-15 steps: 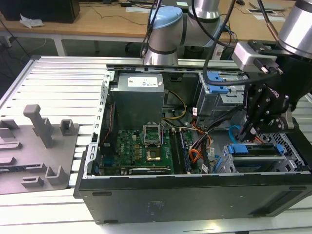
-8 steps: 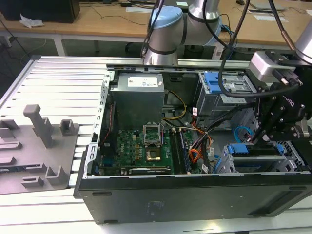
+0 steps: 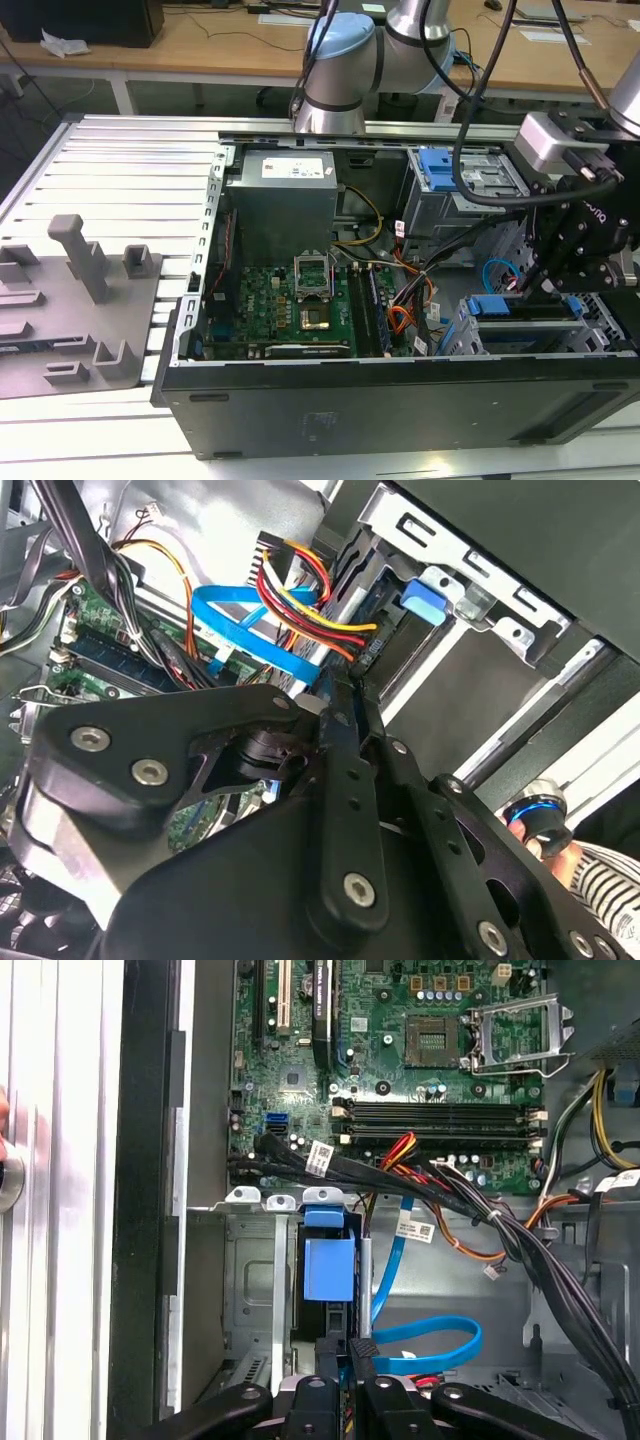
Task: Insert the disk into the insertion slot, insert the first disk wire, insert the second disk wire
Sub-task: 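Insert the second disk wire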
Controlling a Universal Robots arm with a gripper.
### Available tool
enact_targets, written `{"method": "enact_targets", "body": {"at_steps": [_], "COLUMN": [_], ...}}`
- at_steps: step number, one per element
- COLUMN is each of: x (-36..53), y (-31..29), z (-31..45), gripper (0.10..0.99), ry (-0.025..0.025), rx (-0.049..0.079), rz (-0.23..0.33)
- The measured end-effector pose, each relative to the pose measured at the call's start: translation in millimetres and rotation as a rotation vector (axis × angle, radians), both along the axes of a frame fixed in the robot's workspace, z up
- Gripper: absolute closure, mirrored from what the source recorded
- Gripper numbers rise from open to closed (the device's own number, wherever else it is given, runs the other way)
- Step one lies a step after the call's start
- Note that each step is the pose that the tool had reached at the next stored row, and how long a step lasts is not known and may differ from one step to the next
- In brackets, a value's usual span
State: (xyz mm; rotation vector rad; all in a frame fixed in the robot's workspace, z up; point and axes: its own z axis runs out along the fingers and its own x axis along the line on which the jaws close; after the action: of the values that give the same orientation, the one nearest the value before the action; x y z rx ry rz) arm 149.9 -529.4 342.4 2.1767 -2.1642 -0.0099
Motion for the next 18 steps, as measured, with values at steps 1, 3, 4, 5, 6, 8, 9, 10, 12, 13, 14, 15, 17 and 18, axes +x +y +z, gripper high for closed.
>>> {"method": "enact_targets", "body": {"at_steps": [1,3,4,5,6,8,9,10,12,13,14,15,17,18], "x": [0.0,0.0,0.0,0.0,0.0,0.0,0.0,0.0,0.1,0.1,0.1,0.1,0.1,0.1], "y": [0.0,0.0,0.1,0.0,0.0,0.3,0.2,0.0,-0.4,-0.6,-0.9,-1.2,-1.7,-1.9], "z": [-0.5,-1.2,-0.1,0.4,0.8,0.8,0.8,0.3,-0.4,-0.9,-1.1,-1.4,-2.2,-2.8], "gripper": [0.925,0.925,0.925,0.925,0.925,0.925,0.925,0.925,0.925,0.925,0.925,0.925,0.925,0.925], "ry": [0.0000,0.0000,0.0000,0.0001,0.0000,0.0000,0.0000,0.0001,0.0001,0.0001,0.0001,0.0001,0.0001,0.0001], "rx": [0.000,0.001,0.002,0.003,0.005,0.009,0.010,0.010,0.010,0.010,0.010,0.010,0.010,0.010], "rz": [0.000,-0.001,-0.001,-0.001,-0.001,-0.001,-0.001,-0.001,-0.001,-0.001,-0.001,-0.001,-0.001,-0.001]}}
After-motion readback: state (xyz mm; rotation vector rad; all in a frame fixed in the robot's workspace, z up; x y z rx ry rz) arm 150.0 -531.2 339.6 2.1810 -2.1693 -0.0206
